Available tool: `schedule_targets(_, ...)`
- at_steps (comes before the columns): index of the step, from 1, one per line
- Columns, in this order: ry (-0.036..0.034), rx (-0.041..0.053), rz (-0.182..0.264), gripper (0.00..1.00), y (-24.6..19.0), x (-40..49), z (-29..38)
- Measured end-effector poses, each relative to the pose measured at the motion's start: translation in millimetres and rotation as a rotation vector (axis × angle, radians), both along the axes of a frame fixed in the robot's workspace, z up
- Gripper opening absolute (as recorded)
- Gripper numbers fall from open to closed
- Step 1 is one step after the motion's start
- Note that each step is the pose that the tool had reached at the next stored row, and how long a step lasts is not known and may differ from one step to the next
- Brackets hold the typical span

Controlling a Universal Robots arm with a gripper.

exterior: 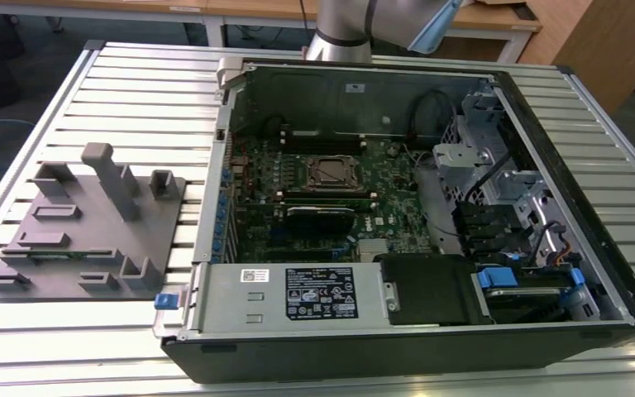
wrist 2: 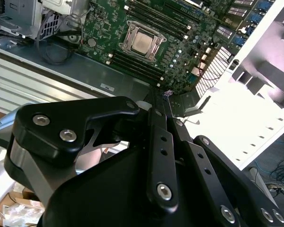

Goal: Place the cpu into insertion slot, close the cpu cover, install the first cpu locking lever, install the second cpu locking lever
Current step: 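Install the second cpu locking lever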

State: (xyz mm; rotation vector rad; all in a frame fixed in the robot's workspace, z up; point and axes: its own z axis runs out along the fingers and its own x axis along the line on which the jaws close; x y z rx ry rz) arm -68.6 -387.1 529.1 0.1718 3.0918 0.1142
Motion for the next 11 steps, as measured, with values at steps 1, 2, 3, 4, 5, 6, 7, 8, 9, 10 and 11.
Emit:
schedule_targets(1, 0.0000, 0.0004, 0.000, 0.11, 0.0, 0.0, -0.7)
schedule_targets(2, 0.0000, 0.0009, 0.000, 0.11, 0.0, 0.0, -1.4)
schedule_targets(3, 0.0000, 0.0013, 0.000, 0.11, 0.0, 0.0, -2.1)
schedule_targets(4, 0.0000, 0.0018, 0.000, 0.11, 0.0, 0.0, -2.7)
schedule_targets(5, 0.0000, 0.0022, 0.000, 0.11, 0.0, 0.0, -3.4)
schedule_targets(6, 0.0000, 0.0026, 0.000, 0.11, 0.0, 0.0, -4.1)
schedule_targets(7, 0.0000, 0.0031, 0.000, 0.11, 0.0, 0.0, -4.8)
schedule_targets(8, 0.0000, 0.0035, 0.000, 0.11, 0.0, 0.0, -5.5)
schedule_targets(9, 0.0000, 0.0040, 0.000, 0.11, 0.0, 0.0, -6.2)
schedule_targets(10, 0.0000, 0.0045, 0.000, 0.11, 0.0, 0.0, -6.9)
schedule_targets(11, 0.0000, 0.0048, 0.000, 0.11, 0.0, 0.0, -7.6)
